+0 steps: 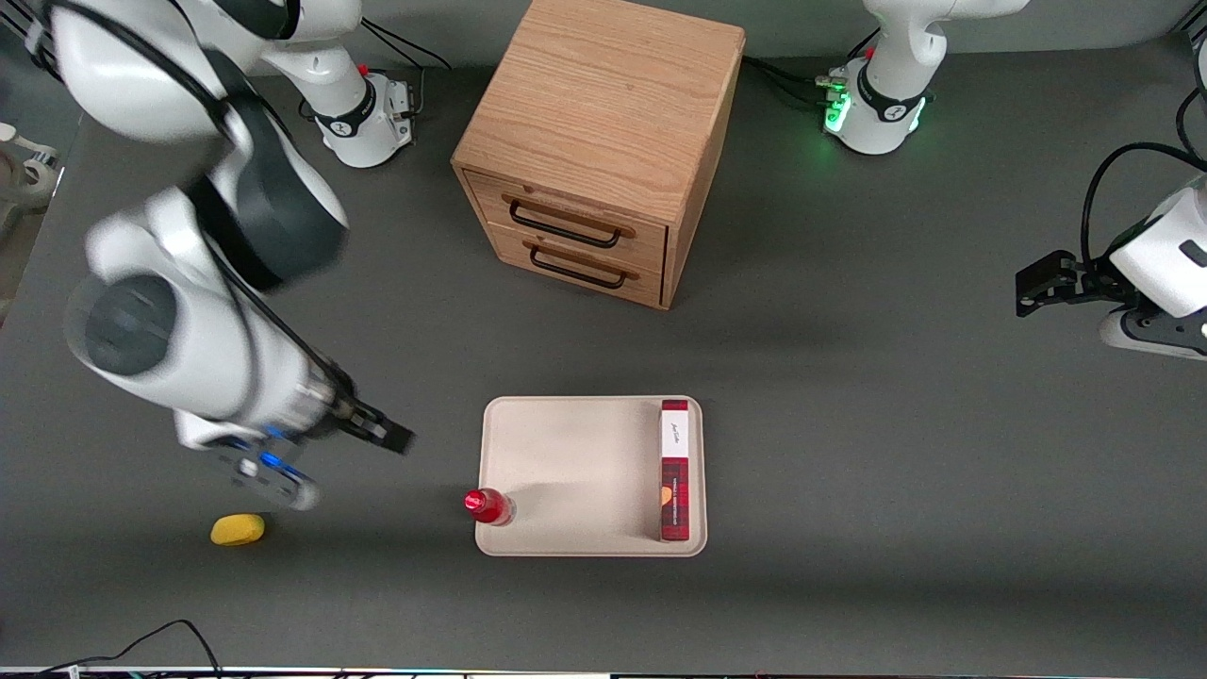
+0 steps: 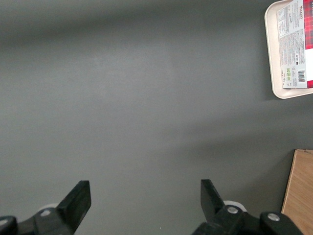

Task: Place coke bottle on tray
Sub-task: 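Open the right gripper, release the bottle upright, and withdraw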

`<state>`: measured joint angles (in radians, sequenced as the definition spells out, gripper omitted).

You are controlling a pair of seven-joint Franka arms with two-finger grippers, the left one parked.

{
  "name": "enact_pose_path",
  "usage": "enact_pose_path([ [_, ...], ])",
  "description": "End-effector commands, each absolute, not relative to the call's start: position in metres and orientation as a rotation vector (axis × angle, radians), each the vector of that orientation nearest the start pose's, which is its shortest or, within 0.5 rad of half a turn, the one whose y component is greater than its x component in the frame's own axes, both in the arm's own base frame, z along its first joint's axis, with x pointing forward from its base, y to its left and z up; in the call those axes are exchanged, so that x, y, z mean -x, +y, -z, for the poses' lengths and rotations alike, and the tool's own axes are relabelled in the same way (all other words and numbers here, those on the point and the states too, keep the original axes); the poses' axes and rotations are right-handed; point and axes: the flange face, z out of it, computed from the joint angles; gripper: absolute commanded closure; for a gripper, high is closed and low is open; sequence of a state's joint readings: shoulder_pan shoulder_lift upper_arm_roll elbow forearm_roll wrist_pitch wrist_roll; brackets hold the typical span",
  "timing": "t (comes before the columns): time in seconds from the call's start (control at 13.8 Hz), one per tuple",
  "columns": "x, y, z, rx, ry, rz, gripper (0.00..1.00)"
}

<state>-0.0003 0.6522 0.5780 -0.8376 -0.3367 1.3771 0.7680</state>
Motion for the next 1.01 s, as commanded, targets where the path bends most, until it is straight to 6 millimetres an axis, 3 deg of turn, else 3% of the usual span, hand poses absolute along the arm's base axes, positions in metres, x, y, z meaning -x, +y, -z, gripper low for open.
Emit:
enact_pose_path([
  [0.0,-0.610,0.156,-0.633,3.215,0.244,-0.140,0.00],
  [0.14,-0.583,0.106,-0.652,3.218,0.141,-0.202,0.00],
  [0.29,-0.554,0.050,-0.650,3.168,0.147,-0.218,0.00],
  [0.36,-0.536,0.028,-0.639,3.151,0.130,-0.192,0.00],
  [0.51,-0.502,0.019,-0.598,3.170,0.142,-0.141,0.00],
  [0.58,-0.494,0.020,-0.582,3.177,0.147,-0.127,0.00],
  [0.72,-0.490,0.031,-0.572,3.176,0.129,-0.140,0.00],
  [0.94,-0.489,0.043,-0.572,3.170,0.094,-0.144,0.00],
])
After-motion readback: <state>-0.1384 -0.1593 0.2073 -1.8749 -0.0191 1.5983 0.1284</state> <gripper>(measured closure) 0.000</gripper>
